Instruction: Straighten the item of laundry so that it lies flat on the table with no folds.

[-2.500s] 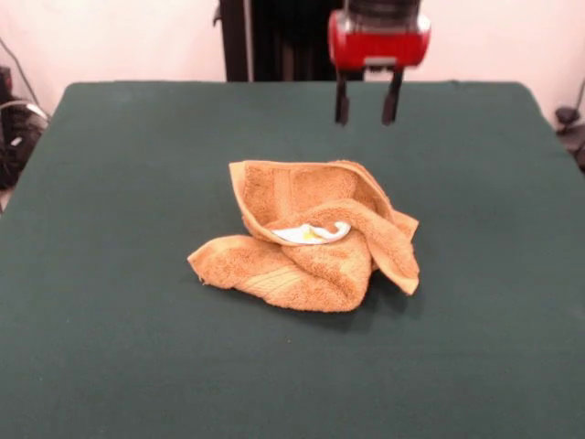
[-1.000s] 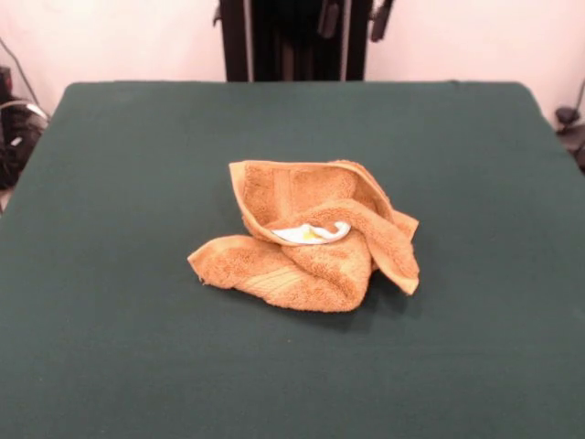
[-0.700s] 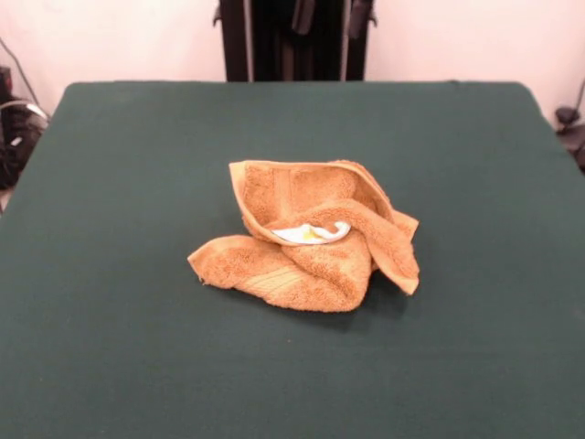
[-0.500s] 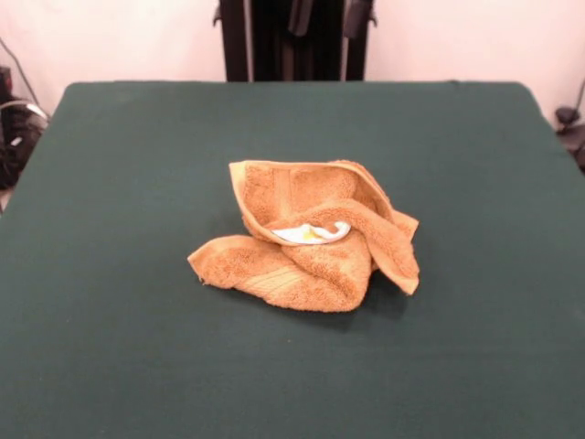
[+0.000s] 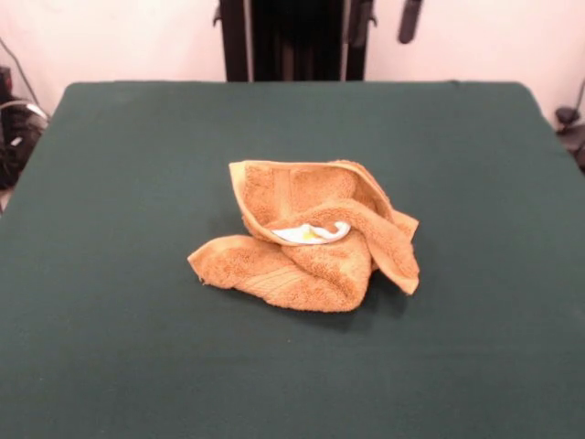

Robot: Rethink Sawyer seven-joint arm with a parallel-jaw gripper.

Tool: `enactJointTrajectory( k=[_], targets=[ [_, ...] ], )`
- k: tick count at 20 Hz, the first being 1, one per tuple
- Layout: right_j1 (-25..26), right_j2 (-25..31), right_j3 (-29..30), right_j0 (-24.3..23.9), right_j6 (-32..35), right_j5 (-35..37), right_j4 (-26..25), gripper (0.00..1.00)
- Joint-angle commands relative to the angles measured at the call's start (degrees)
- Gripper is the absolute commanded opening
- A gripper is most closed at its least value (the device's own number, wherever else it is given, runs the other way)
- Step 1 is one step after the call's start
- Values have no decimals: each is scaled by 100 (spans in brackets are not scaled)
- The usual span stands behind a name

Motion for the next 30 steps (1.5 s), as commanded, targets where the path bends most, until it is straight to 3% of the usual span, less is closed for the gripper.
enactJointTrajectory(
  k=[1,4,8,11,17,21,27,30],
  targets=[
    [86,-436,918,423,3322,-611,1320,100],
    [206,-837,1025,560,3730,-849,1653,100],
    [362,-960,1424,243,3781,-1444,2036,100],
    [555,-1201,1610,140,4325,-1844,2257,100],
    [869,-1428,2121,-275,4589,-2327,2341,100],
    [701,-1663,2967,-533,5440,-3614,2504,100],
    [819,-1654,3395,-679,5804,-3822,3003,100],
    [872,-1726,3231,-334,5874,-3659,3254,100]
  ],
)
